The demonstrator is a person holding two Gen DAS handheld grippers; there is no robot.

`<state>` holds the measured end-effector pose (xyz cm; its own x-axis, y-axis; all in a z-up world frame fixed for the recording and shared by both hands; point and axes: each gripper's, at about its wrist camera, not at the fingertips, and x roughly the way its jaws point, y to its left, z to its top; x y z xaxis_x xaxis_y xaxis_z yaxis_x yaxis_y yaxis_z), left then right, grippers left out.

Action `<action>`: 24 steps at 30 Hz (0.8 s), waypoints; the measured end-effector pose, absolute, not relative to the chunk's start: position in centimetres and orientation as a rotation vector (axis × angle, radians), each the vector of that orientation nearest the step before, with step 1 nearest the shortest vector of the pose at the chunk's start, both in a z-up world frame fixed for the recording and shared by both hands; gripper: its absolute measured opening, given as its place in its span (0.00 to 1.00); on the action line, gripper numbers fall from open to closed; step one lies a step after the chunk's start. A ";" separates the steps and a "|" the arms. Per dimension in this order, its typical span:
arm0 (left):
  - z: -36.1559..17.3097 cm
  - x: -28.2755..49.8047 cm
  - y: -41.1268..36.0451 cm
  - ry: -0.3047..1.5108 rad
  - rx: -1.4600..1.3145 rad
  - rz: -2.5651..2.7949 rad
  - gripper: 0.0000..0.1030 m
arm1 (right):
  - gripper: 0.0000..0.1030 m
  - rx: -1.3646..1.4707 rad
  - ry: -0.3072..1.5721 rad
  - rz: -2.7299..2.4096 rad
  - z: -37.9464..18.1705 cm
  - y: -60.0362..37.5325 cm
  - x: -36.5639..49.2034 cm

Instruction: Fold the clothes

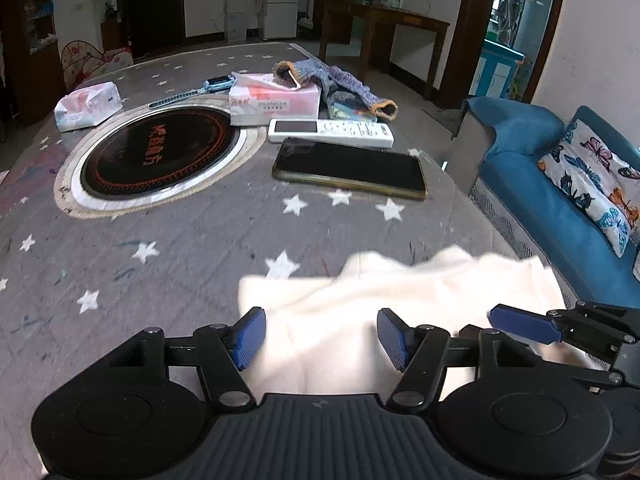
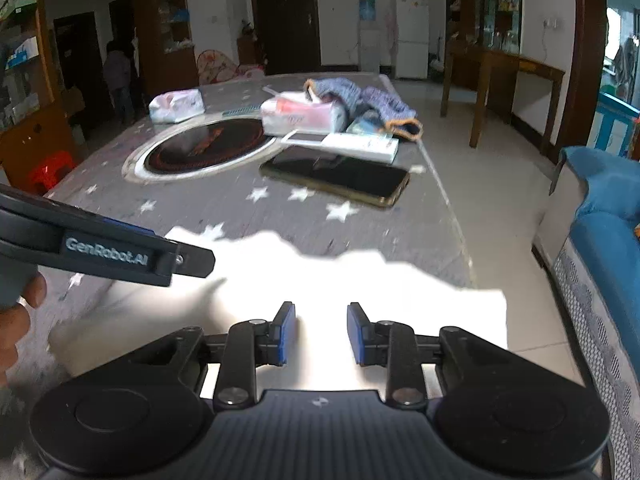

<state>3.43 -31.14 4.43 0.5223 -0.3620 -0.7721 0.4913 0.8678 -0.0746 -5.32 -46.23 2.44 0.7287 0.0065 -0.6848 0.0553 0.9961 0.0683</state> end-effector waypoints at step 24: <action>3.5 -1.2 -23.4 0.820 0.153 -0.498 0.74 | 0.43 0.071 0.727 -0.057 3.8 -44.1 -13.6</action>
